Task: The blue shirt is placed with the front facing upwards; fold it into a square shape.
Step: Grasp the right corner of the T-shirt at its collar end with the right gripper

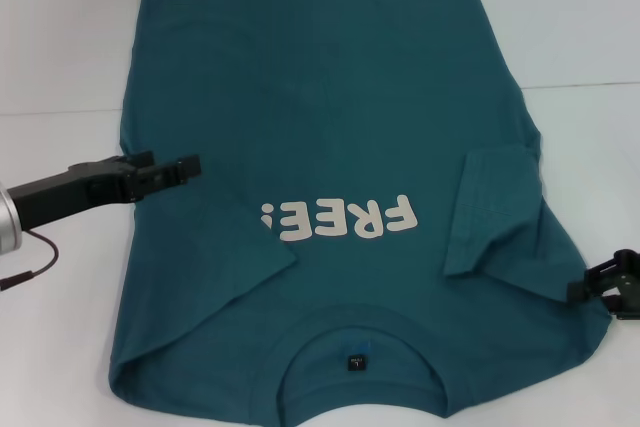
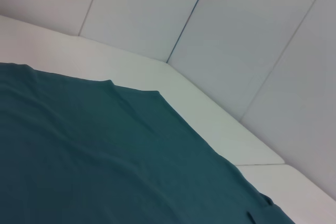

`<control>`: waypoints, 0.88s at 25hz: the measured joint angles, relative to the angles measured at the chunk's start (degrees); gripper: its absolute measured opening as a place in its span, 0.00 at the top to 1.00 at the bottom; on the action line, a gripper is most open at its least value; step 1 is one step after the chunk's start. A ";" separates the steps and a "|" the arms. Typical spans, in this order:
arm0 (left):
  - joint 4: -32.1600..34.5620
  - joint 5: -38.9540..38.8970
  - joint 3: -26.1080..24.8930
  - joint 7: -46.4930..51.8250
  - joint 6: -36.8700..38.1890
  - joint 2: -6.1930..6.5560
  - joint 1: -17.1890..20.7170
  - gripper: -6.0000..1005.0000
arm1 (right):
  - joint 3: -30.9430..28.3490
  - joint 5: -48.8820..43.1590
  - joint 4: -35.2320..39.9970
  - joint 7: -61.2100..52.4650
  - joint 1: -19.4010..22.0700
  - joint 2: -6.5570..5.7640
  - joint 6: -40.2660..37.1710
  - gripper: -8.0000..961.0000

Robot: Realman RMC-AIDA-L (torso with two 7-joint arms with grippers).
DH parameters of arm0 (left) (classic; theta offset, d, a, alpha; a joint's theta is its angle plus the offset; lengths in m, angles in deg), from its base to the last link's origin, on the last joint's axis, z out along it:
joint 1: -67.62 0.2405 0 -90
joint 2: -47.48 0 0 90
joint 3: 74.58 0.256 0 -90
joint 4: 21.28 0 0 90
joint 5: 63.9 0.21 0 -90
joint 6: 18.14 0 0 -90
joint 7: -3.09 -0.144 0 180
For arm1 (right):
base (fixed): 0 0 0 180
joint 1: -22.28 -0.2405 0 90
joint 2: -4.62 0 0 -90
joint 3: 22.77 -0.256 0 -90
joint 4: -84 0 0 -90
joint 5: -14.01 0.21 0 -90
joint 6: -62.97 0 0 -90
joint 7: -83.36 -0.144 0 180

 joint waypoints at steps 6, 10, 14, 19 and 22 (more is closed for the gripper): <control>-0.02 0.00 0.00 0.00 -0.35 0.00 -0.01 0.09 | 0.14 -0.53 -1.07 -0.16 -0.40 0.02 0.05 0.77; -0.05 0.00 0.00 0.00 -0.35 0.00 -0.10 0.09 | 0.15 -0.88 -0.96 -0.18 -0.41 0.15 0.08 0.85; -0.09 0.00 0.00 -0.01 -0.34 -0.04 -0.11 0.09 | 0.23 -1.33 -0.42 0.10 -0.36 0.16 0.28 0.89; -0.02 0.03 0.00 0.51 -0.33 -0.16 0.02 0.09 | 0.24 -1.47 0.84 0.42 -0.27 0.13 0.29 0.94; 0.33 0.62 0.01 4.09 -0.22 0.37 0.40 0.09 | 0.18 -1.41 1.71 0.82 -0.09 0.12 0.25 0.95</control>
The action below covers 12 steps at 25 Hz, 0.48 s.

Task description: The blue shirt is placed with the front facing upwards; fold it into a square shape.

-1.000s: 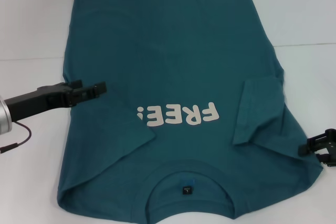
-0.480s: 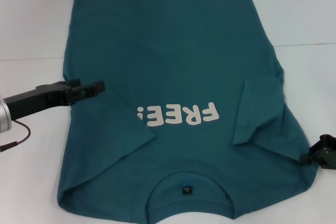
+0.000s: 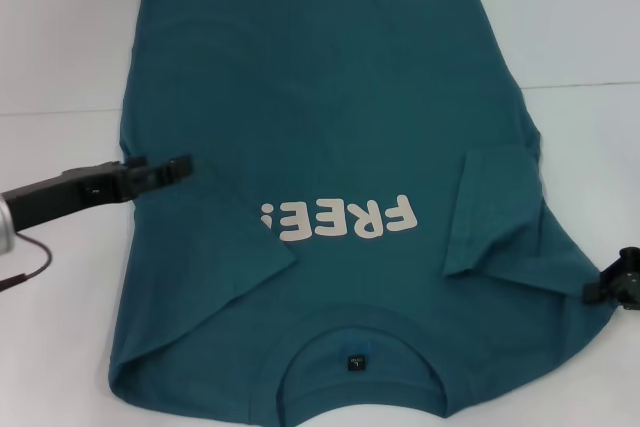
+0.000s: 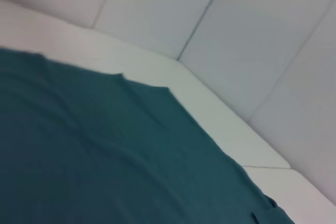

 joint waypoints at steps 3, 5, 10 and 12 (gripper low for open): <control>0.98 2.37 0.00 7.36 1.39 1.34 0.27 0.09 | -0.29 0.09 0.37 0.77 0.07 -0.08 -0.20 0.95; 2.65 5.34 0.00 12.18 2.80 1.98 0.31 0.09 | -0.43 0.11 0.57 1.11 0.04 -0.12 -0.29 0.95; 10.11 15.06 0.00 25.36 9.12 2.62 0.06 0.09 | -0.47 0.21 1.90 1.58 -0.19 0.07 -0.65 0.95; 12.84 18.75 -0.01 30.44 12.84 2.87 -0.31 0.09 | -0.54 0.22 1.97 1.93 -0.37 0.16 -0.82 0.95</control>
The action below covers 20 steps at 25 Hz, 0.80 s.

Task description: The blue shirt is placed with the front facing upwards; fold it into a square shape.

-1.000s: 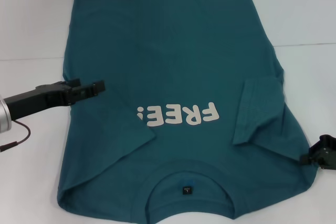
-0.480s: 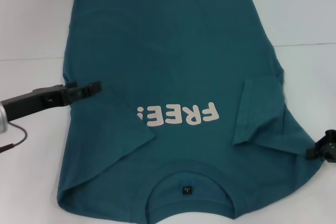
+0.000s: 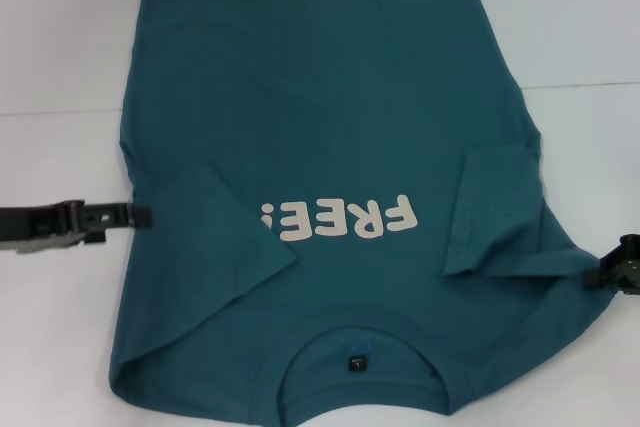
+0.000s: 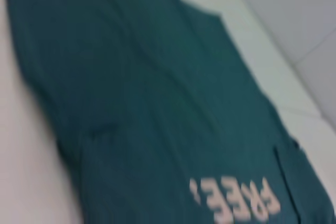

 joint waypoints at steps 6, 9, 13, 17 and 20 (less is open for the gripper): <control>3.10 6.55 0.25 9.47 8.25 0.59 -1.89 0.09 | 0.19 0.04 0.28 0.71 -0.44 0.35 -0.43 0.95; 2.79 9.95 0.58 12.73 10.73 0.70 -3.00 0.09 | 0.00 0.05 1.67 0.82 -0.42 0.75 -1.32 0.95; 3.12 11.96 0.68 15.06 12.59 0.23 -3.26 0.09 | 0.21 0.11 3.54 0.84 -0.02 1.39 -1.93 0.95; 2.86 12.04 0.51 15.71 12.79 -0.15 -1.95 0.09 | 0.34 0.13 4.27 1.18 0.27 1.89 -2.45 0.95; 2.84 12.07 0.57 15.71 12.68 -0.45 -0.92 0.09 | 0.13 0.11 4.30 1.52 0.30 1.91 -2.64 0.95</control>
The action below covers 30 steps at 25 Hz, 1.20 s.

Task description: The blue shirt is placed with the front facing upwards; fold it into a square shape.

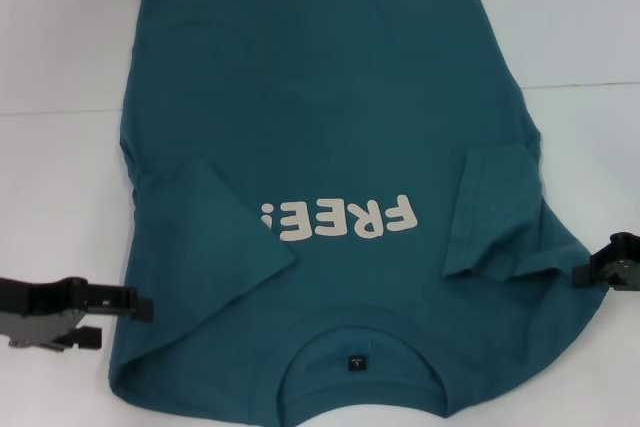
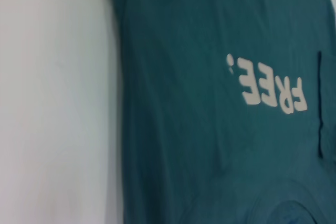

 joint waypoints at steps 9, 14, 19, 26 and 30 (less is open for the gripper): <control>0.04 0.62 0.74 -0.63 -0.32 -1.20 1.61 0.09 | -0.10 -0.07 0.05 0.75 -0.01 0.10 -0.50 0.95; -0.08 1.27 0.75 -0.51 -0.93 -1.20 1.78 0.09 | -0.30 -0.07 0.05 1.25 0.06 0.10 -0.57 0.95; -1.40 4.86 0.74 -0.48 -1.99 -1.13 0.92 0.09 | -0.34 -0.07 0.05 1.36 0.08 0.09 -0.61 0.95; -4.04 5.02 0.74 -1.01 -2.97 -1.07 -0.13 0.09 | -0.42 0.01 0.14 1.50 0.08 0.08 -0.44 0.95; -6.02 5.04 0.75 -1.12 -3.71 -1.17 -1.09 0.09 | -0.43 0.02 0.13 1.58 0.08 0.08 -0.34 0.95</control>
